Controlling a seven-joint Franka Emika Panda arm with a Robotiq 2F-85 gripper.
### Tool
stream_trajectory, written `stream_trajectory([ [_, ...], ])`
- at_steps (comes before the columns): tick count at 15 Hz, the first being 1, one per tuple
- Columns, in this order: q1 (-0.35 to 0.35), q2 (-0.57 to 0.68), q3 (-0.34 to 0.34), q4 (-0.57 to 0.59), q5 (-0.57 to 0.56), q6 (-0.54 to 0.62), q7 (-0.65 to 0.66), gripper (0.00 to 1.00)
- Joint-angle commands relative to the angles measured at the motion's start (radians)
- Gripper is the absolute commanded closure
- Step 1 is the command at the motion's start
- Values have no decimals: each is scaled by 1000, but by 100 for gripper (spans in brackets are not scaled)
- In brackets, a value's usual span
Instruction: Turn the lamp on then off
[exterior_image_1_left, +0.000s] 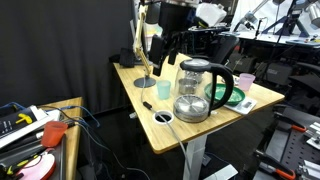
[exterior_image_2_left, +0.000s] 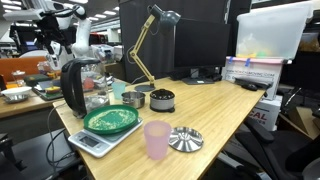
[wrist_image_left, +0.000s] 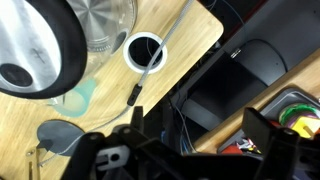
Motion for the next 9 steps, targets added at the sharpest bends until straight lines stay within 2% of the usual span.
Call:
stream_trajectory([
  [1,9,154,-10,116,-226,53,199,0],
  [3,42,240,-58,195,-332,74,337,0],
  [4,40,173,-50,124,-250,67,240,0],
  [6,50,208,-68,146,-259,71,251,0],
  [9,55,191,-64,140,-259,69,253,0],
])
